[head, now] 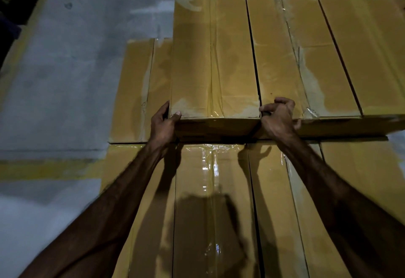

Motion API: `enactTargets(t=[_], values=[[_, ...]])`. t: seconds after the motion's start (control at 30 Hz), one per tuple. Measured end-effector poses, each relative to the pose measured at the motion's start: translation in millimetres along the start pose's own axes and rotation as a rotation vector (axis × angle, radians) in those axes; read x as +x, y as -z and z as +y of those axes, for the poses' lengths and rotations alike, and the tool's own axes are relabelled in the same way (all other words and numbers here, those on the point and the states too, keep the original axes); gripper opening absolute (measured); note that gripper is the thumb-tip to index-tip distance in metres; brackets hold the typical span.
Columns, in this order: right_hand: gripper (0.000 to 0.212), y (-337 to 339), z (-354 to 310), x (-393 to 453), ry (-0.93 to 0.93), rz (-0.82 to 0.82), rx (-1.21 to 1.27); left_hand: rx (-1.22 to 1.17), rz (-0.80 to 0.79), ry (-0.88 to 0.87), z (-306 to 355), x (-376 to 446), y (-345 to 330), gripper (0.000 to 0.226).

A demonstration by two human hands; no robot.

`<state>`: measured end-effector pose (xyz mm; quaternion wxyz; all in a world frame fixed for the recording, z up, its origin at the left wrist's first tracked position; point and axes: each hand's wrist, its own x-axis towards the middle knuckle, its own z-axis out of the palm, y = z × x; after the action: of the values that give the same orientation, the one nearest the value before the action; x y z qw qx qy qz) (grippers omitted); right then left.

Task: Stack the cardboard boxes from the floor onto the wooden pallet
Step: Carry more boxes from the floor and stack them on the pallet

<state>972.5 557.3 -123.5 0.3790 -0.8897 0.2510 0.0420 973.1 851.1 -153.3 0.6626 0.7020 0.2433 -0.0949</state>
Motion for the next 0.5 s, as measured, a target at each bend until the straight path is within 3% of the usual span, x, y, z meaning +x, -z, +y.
enactTargets(t=[0.33,0.5], values=[[0.042,-4.4,4.9,-0.1,0.015,0.006,0.05,-0.008,0.015,-0.023,-1.5,-9.9,-1.8,0.063],[0.059,-8.4,9.9,-4.5,0.068,0.066,0.102,0.0,-0.004,-0.015,-1.8,-9.7,0.5,0.064]])
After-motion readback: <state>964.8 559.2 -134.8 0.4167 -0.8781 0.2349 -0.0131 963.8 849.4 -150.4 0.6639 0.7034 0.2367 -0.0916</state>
